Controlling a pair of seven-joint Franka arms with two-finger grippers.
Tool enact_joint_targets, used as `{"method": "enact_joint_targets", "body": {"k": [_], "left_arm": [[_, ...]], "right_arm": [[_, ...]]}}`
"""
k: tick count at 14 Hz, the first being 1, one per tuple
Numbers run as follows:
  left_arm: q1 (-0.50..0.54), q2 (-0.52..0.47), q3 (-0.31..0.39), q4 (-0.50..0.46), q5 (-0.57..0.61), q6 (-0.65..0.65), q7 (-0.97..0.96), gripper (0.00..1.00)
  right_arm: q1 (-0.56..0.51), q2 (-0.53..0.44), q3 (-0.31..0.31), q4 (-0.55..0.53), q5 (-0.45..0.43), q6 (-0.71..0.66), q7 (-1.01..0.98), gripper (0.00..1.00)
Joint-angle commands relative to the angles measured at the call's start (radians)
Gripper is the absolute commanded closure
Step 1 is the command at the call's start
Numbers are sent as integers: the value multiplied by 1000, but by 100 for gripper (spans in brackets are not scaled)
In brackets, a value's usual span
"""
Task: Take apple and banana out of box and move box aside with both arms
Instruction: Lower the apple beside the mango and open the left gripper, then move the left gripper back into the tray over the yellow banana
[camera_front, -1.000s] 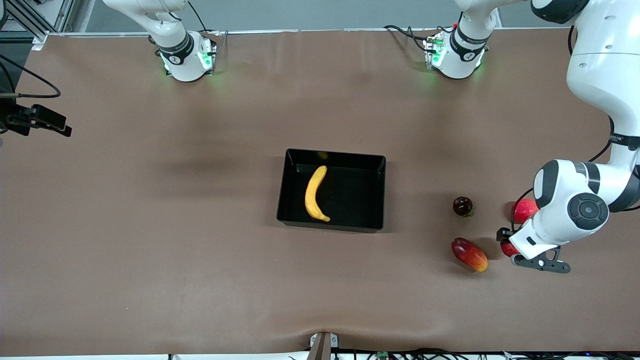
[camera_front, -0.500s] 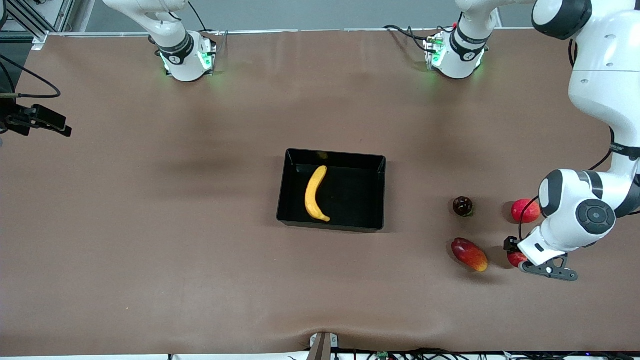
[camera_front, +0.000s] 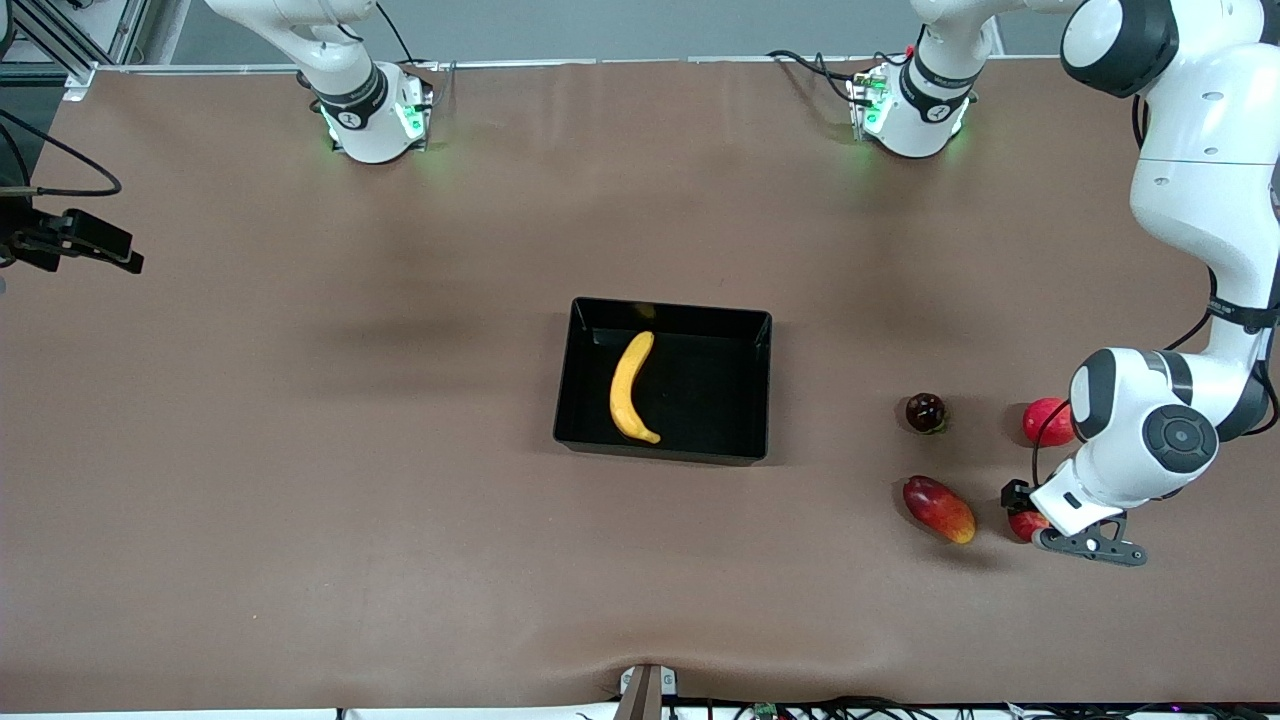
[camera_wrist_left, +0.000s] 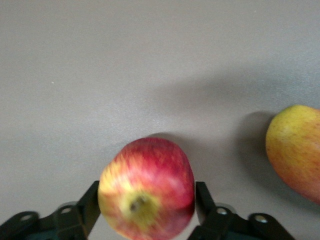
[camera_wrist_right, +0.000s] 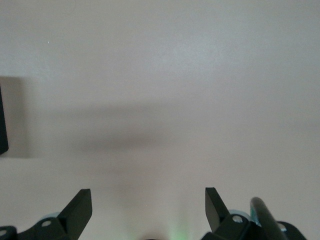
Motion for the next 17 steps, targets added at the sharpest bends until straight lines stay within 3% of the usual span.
{"method": "enact_joint_targets", "body": {"k": [1,4,6,8,14,17], "left_arm": [[21,-33,-3,12,12,0,-3,0],[24,-102,-30,11,1,-96,-14,0],[23,-183,-56,-2,-88,-199,-145,0],[5,-254,-67,-11,-102,-295,-233,0],[6,-390,-181,-48,-105,-498,-330,0],[6,-426,-288,-48,-107,-582,-447,0]], "right_arm": [[-17,12,13,21,2,-9,-7,0],[-17,12,13,21,0,-9,-7,0],[-17,12,13,21,0,-9,-7,0],[-22,14,13,21,0,-9,-9,0],[-19,20,13,23,2,-11,-9,0],[-20,20,13,23,2,-11,-9,0]]}}
